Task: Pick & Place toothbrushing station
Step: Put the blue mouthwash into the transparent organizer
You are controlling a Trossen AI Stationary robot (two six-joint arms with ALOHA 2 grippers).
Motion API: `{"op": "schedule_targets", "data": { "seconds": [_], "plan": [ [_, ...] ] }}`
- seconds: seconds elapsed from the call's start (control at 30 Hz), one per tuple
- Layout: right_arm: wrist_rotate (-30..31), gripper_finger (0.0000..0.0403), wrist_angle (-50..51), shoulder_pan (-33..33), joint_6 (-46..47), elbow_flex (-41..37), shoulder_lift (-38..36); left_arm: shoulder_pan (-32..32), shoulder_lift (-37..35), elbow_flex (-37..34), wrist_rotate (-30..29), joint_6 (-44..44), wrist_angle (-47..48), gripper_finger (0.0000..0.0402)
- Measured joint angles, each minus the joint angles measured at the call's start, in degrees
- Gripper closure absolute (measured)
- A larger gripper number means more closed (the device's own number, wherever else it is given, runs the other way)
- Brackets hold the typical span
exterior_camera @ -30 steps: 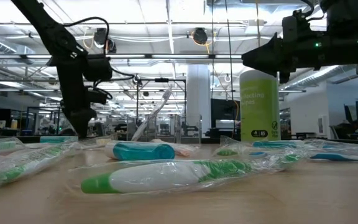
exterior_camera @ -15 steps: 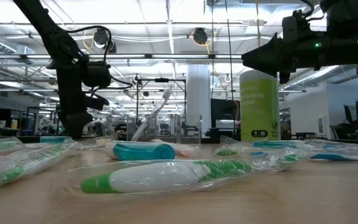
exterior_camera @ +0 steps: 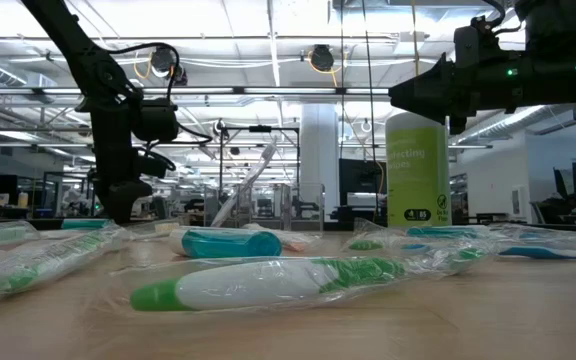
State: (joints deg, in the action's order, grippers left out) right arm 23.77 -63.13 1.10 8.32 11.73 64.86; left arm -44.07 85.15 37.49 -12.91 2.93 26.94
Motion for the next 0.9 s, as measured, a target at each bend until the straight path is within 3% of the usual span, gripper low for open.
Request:
{"op": "schedule_targets", "data": {
  "seconds": [0.17,0.33,0.43,0.7,0.9],
  "plan": [
    [0.0,0.0289,0.0,0.0,0.0,0.0,0.0,1.1,-3.7,-0.3,0.7,-2.1,1.6,0.0311],
    [0.0,0.0289,0.0,0.0,0.0,0.0,0.0,4.4,-12.5,-0.3,1.7,-5.5,2.1,0.0318],
    [0.0,0.0289,0.0,0.0,0.0,0.0,0.0,7.1,-19.0,-0.3,5.8,-10.2,-1.4,0.0318],
    [0.0,0.0289,0.0,0.0,0.0,0.0,0.0,20.5,-28.6,-0.2,13.5,-13.5,-28.1,0.0315],
    [0.0,0.0289,0.0,0.0,0.0,0.0,0.0,31.3,-24.2,-0.2,8.7,-11.2,-46.2,0.0313]
  ]
}}
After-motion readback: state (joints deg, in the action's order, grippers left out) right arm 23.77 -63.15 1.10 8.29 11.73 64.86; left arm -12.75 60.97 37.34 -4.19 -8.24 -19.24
